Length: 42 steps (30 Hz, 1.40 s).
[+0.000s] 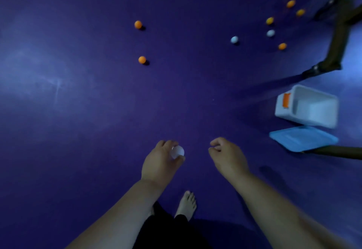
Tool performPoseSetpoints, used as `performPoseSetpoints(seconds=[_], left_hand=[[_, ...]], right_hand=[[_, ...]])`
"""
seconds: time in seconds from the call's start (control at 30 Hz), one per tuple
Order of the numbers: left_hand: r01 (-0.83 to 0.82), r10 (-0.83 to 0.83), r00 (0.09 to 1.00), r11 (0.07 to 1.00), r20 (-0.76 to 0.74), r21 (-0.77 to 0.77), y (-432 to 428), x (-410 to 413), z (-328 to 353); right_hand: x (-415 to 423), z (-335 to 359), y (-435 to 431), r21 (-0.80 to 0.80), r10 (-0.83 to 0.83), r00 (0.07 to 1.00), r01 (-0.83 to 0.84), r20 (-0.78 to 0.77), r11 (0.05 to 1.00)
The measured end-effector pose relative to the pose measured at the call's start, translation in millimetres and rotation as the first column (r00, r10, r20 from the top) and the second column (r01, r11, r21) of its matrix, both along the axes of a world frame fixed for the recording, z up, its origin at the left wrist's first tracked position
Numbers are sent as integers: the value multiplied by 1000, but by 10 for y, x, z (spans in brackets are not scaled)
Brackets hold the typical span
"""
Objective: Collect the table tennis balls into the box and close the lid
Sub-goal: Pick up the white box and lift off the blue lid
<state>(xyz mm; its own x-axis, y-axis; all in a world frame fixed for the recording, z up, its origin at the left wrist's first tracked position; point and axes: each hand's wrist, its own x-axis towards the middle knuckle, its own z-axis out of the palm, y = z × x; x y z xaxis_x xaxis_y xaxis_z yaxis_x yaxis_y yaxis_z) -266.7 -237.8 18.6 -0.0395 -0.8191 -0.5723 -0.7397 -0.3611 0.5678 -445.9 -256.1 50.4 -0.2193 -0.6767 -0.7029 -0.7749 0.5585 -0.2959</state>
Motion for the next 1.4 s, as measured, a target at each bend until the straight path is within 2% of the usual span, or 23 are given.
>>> performPoseSetpoints(seconds=[0.17,0.3,0.4,0.6,0.87,1.03,1.13,1.27,1.4], left_hand=[[55,-55,998,998,-36,-14,-484,-407,401],[135,-135,990,991,-42,-3,-955,-612,508],[236,-236,971,972,-22,-16,-1391,-801,508],[369,-372,927,928,-44,-59,-2209,-1390,511],[522,-522,846,853,-110,-31,-2871,-2583,328],[597,-593,777,801,-213,-49,-3142,-3643,19],[692,-679,693,721,-241,-42,-3303,-4261,-290],[754,-734,635,657,-241,-16,-3485,-4809,-744],[757,-744,615,650,-260,-68,-3631,-5050,-1190]], right_hand=[[-573,390,-289,-7,-191,981,191,-29,982],[-986,542,-546,-23,-382,923,381,-44,924],[-1260,588,-758,-30,-495,867,494,-58,869],[-1747,482,-1091,-108,-713,700,707,-36,699],[-2533,267,-1348,-219,-875,483,856,14,469],[-3063,-50,-1534,-158,-920,392,908,-4,388],[-3343,-311,-1632,-126,-947,321,939,-11,320],[-3667,-713,-1853,-159,-947,315,933,-62,321],[-3850,-1246,-2084,-200,-944,319,923,-82,330]])
